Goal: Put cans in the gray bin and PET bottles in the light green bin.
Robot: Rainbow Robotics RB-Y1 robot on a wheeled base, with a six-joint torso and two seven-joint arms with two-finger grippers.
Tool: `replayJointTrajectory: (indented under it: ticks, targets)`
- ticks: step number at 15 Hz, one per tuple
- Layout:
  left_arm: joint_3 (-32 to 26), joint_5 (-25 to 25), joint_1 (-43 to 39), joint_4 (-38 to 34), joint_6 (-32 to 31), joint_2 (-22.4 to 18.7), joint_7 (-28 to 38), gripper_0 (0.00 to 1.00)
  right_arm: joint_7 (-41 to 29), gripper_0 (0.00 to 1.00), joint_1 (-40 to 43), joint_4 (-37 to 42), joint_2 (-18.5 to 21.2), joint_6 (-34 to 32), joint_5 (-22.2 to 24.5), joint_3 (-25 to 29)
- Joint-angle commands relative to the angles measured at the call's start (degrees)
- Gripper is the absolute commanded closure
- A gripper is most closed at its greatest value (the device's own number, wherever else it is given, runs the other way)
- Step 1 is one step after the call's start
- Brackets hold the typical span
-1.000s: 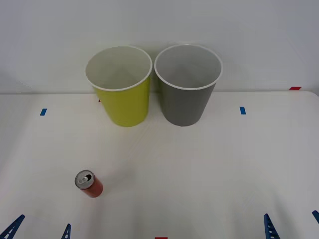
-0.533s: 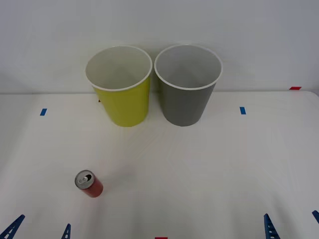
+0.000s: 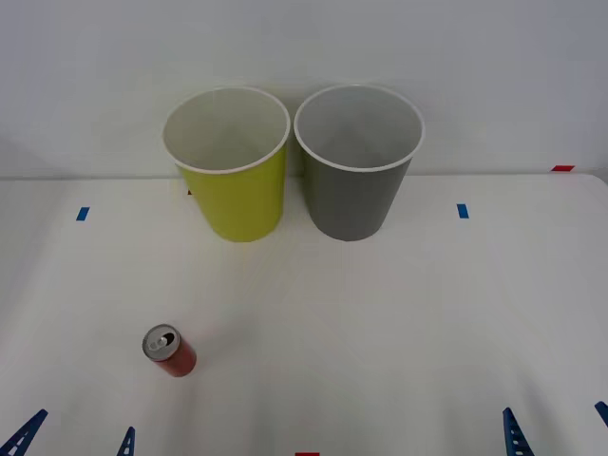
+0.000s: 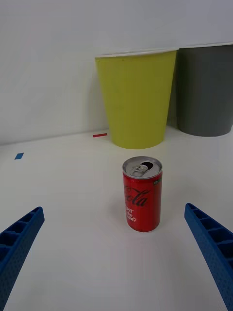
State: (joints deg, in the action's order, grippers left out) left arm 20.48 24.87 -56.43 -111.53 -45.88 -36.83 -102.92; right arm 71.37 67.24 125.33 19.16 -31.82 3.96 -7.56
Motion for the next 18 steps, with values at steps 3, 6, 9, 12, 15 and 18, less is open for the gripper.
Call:
replayJointTrajectory:
  ticks: [3,6,9,12,15,18]
  targets:
    - [0.0,0.0,0.0,0.0,0.0,0.0,0.0,0.0,0.0,0.0,0.0,0.0,0.0,0.0,0.0,0.0]
    - [0.8,0.1,1.8,3.2,-0.1,-0.3,0.1,0.0,0.0,0.0,0.0,0.0,0.0,0.0,0.0,0.0]
    - [1.0,-0.2,4.0,5.0,-1.9,-4.3,0.4,0.0,0.0,0.0,0.0,0.0,0.0,0.0,0.0,0.0]
    - [4.7,0.8,9.1,8.8,-2.8,-10.6,1.3,0.0,0.0,0.0,0.0,0.0,0.0,0.0,0.0,0.0]
    - [9.3,1.5,16.6,15.4,-7.2,-13.5,2.5,0.0,0.0,0.0,0.0,0.0,0.0,0.0,0.0,0.0]
    - [13.2,3.1,22.7,18.3,-7.3,-15.3,4.0,0.0,0.0,0.0,0.0,0.0,0.0,0.0,0.0,0.0]
